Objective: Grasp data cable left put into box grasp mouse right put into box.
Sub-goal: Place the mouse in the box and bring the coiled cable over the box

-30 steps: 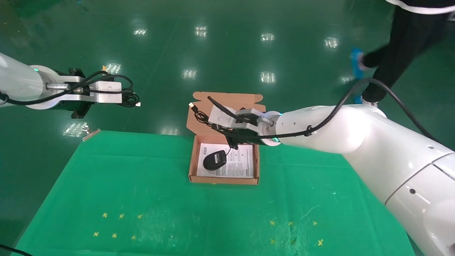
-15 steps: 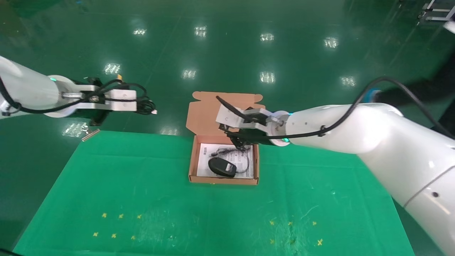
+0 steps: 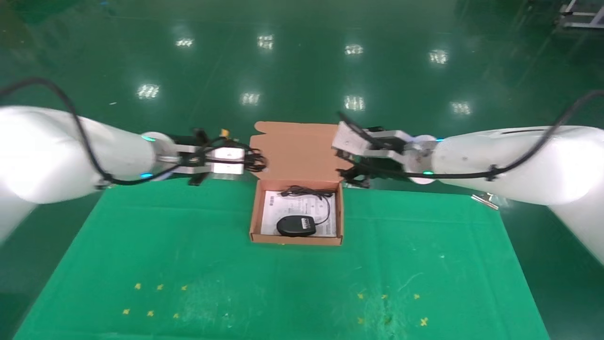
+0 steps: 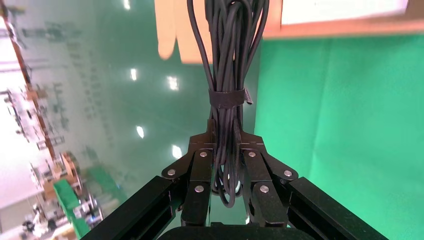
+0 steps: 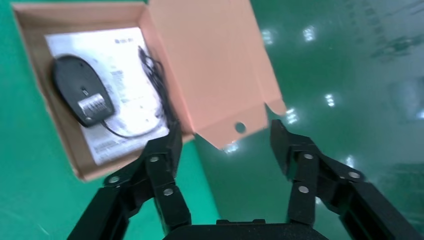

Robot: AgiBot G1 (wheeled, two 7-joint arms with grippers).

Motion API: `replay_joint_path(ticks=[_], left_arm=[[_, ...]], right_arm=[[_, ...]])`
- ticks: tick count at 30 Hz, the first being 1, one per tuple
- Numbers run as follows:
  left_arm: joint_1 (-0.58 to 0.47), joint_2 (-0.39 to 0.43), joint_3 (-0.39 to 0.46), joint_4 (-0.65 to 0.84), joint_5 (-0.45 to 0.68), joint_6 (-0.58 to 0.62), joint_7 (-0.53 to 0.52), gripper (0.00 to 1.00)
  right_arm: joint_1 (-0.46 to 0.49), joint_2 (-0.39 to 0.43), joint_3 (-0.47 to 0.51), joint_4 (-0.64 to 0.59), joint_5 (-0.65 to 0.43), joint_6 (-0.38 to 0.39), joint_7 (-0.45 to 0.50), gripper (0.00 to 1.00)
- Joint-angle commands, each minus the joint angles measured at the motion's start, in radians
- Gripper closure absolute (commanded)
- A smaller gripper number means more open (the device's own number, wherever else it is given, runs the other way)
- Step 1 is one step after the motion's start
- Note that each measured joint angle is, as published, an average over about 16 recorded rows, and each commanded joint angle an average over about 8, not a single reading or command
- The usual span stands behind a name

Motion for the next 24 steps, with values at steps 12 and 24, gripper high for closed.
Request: replay_joint_path(ticks=[12,24], left_arm=[[0.031,0.168,0.013,0.283,-0.075,-0.234,0.158,1.0],[0.045,0.204,0.086,0.358,-0.231,-0.335,0.265,1.0]], right_arm=[[0.007,0.141,0.006,0.161,-0.088,-0.028,0.13,0.0],[0.013,0.214,0.013,0.242,-0.14,-0.051,0.2,0.0]])
